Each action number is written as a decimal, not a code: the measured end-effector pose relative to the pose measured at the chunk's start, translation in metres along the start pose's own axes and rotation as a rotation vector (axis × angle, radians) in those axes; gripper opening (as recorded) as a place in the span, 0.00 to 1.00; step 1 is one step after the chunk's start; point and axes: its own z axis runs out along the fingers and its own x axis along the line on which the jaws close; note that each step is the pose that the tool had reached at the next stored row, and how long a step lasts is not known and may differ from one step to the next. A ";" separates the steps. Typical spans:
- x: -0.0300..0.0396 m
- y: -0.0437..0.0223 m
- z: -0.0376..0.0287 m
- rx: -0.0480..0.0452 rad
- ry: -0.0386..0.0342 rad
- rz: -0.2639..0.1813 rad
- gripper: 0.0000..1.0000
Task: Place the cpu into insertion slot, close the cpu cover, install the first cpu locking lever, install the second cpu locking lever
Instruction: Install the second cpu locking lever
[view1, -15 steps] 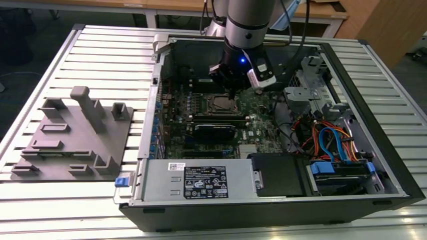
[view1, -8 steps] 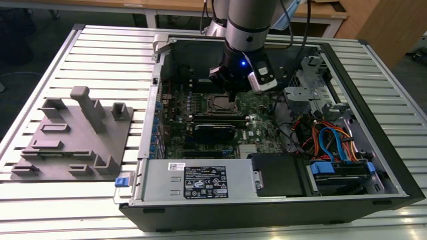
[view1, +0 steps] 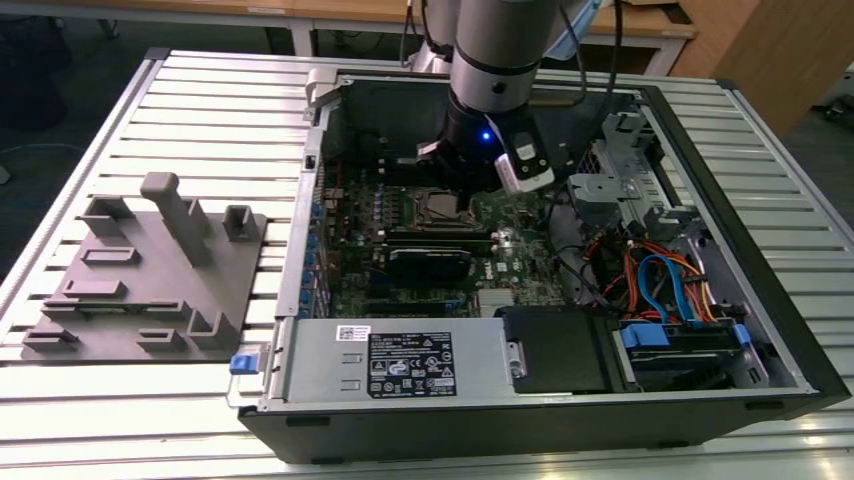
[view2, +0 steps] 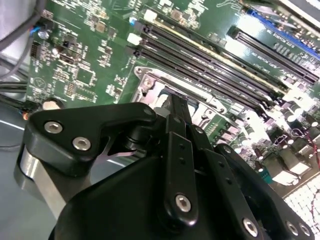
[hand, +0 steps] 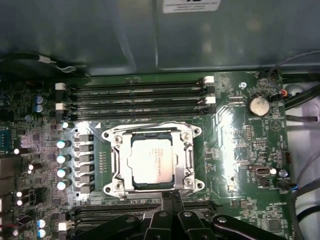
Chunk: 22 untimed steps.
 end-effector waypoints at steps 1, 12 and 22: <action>0.0017 -0.0001 0.0004 0.0000 0.0004 -0.001 0.10; 0.0071 -0.0066 0.0061 -0.0027 0.0092 -0.005 0.10; 0.0145 -0.0126 0.0083 -0.0035 0.0097 -0.005 0.10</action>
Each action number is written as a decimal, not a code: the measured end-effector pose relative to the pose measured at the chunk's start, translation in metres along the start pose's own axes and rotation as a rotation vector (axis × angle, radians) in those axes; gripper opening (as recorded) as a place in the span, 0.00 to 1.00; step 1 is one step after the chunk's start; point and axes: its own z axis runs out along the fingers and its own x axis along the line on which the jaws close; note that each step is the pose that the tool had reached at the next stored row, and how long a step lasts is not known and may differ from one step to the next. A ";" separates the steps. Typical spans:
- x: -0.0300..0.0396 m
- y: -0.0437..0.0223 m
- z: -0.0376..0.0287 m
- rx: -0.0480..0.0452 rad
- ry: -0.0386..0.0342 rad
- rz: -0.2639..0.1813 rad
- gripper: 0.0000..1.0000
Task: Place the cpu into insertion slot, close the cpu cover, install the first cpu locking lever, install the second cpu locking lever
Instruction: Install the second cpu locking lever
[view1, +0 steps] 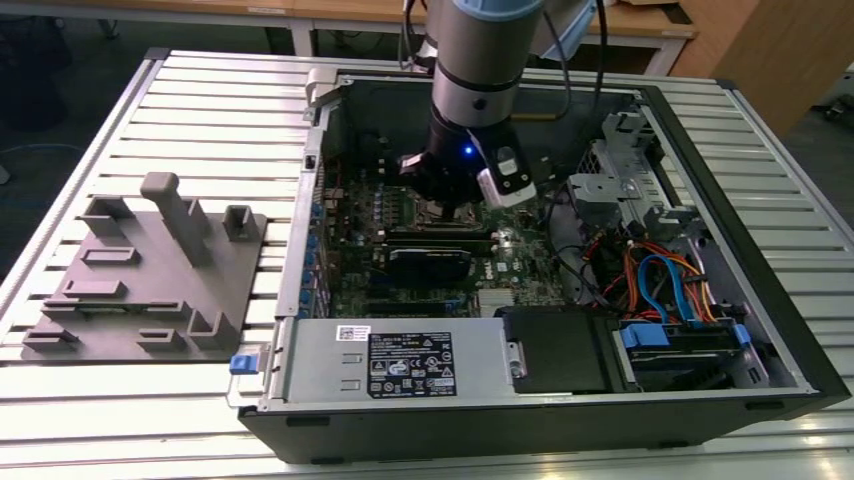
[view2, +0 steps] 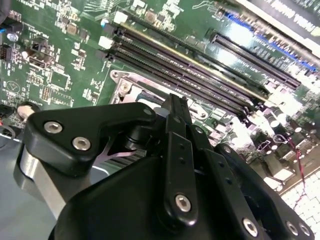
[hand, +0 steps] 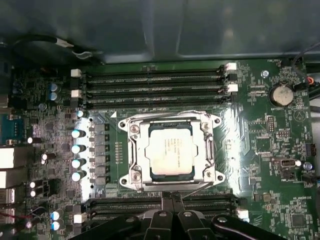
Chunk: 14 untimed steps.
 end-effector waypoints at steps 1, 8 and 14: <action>0.0004 -0.0009 0.0000 -0.0001 0.0000 0.000 0.10; 0.0117 -0.0048 0.0018 -0.0043 0.0003 0.000 0.10; 0.0162 -0.0099 0.0039 -0.0132 0.0008 0.000 0.10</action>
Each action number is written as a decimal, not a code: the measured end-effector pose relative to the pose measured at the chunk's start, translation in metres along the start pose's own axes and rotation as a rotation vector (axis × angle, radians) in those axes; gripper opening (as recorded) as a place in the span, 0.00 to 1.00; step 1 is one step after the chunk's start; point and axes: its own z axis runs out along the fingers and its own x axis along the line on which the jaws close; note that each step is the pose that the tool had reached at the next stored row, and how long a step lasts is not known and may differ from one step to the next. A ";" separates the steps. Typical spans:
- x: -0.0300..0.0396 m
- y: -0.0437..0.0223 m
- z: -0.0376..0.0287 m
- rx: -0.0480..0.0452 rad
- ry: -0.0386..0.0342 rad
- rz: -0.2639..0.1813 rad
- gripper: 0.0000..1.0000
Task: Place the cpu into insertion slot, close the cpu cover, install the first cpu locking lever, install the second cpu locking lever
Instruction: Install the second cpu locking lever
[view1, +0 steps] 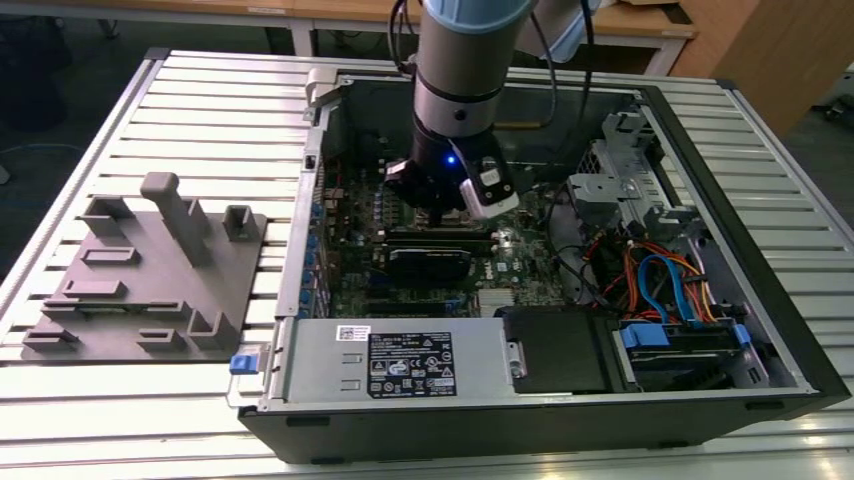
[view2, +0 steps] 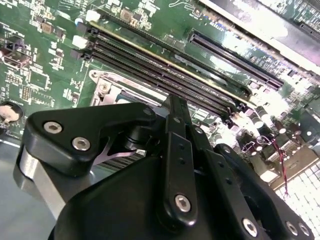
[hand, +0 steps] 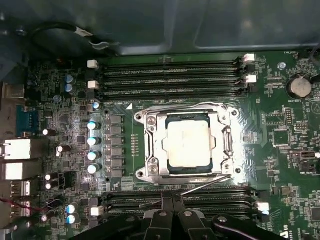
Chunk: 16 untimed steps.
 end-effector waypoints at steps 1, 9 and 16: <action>0.0005 -0.0005 0.0006 -0.0020 0.0002 0.000 0.10; 0.0088 -0.0033 0.0067 -0.0204 0.0024 -0.010 0.10; 0.0128 -0.0086 0.0101 -0.0484 0.0041 -0.013 0.10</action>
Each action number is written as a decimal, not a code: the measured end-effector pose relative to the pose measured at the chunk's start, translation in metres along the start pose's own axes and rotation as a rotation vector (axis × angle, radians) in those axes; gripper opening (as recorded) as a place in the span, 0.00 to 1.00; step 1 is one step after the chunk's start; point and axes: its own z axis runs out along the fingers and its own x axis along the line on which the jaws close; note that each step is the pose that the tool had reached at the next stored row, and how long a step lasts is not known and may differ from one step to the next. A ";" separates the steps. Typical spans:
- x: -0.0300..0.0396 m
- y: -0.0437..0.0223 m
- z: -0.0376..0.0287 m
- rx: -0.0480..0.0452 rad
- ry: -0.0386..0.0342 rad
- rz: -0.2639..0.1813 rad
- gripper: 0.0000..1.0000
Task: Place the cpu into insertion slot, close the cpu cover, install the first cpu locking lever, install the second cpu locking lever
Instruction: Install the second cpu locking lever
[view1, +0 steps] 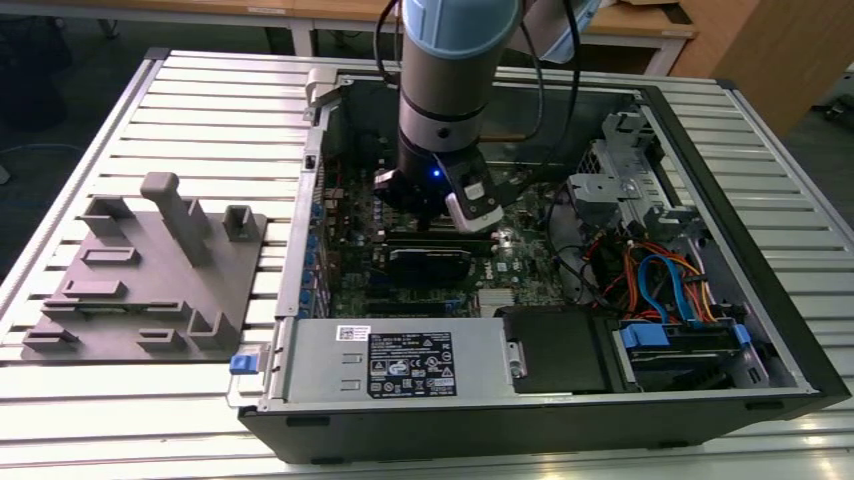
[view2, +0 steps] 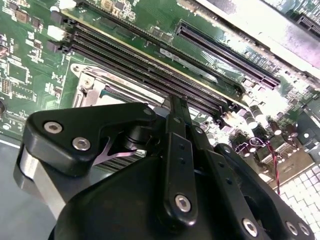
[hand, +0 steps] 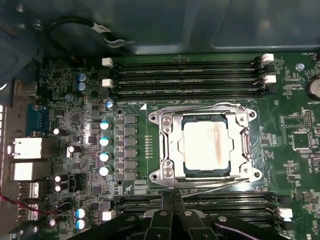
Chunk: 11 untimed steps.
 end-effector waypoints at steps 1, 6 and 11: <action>0.0004 -0.0008 0.0005 -0.0059 0.0004 0.000 0.10; 0.0031 -0.0046 0.0035 -0.0319 0.0018 -0.002 0.10; 0.0050 -0.0066 0.0074 -0.0600 0.0033 -0.003 0.10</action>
